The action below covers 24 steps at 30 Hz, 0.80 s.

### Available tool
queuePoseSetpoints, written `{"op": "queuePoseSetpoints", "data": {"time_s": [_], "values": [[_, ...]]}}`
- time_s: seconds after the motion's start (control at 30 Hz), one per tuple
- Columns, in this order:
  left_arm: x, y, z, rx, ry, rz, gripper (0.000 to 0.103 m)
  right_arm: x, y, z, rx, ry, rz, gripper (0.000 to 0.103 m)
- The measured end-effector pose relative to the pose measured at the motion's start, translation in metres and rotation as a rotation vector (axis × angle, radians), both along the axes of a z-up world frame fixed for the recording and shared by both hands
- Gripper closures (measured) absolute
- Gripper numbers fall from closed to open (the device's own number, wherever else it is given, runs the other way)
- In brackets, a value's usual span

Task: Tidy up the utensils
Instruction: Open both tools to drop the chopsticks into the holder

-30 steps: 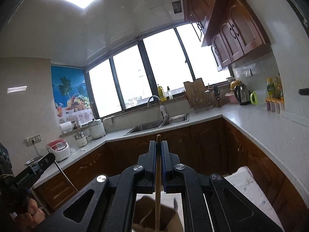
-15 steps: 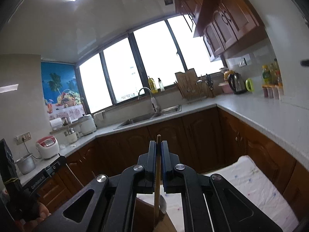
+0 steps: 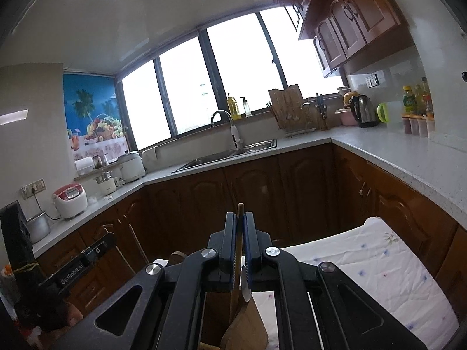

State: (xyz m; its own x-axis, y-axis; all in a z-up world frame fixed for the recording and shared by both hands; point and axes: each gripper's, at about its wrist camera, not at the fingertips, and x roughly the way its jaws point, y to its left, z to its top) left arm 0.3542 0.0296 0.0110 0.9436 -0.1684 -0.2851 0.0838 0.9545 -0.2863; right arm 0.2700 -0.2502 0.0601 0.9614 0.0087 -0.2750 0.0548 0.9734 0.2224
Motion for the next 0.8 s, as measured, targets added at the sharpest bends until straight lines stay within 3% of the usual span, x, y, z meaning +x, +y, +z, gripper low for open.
{"op": "queuePoseSetpoints", "data": {"time_s": [0.33,0.43,0.53,0.6,0.63,0.73,0.8], "values": [[0.006,0.001,0.004,0.019,0.025,-0.011,0.099,0.003,-0.002,0.0,0.001,0.022,0.01,0.098],[0.009,0.002,0.007,0.024,0.042,-0.022,0.098,0.003,-0.004,0.001,0.014,0.029,0.014,0.093],[0.009,0.006,0.013,0.015,0.042,-0.026,0.079,0.002,-0.008,0.003,0.039,0.034,0.012,0.084],[0.004,0.01,0.016,0.009,0.033,-0.015,0.067,-0.004,-0.011,0.004,0.054,0.023,0.01,0.058],[0.002,0.011,0.017,0.003,0.031,-0.019,0.064,-0.006,-0.013,0.006,0.06,0.018,0.01,0.053],[-0.012,0.017,0.018,-0.009,0.037,-0.007,0.037,-0.018,-0.018,0.01,0.095,0.006,0.023,0.047],[-0.024,0.022,0.018,-0.02,0.039,0.001,0.023,-0.028,-0.023,0.011,0.133,0.004,0.04,0.022]]}}
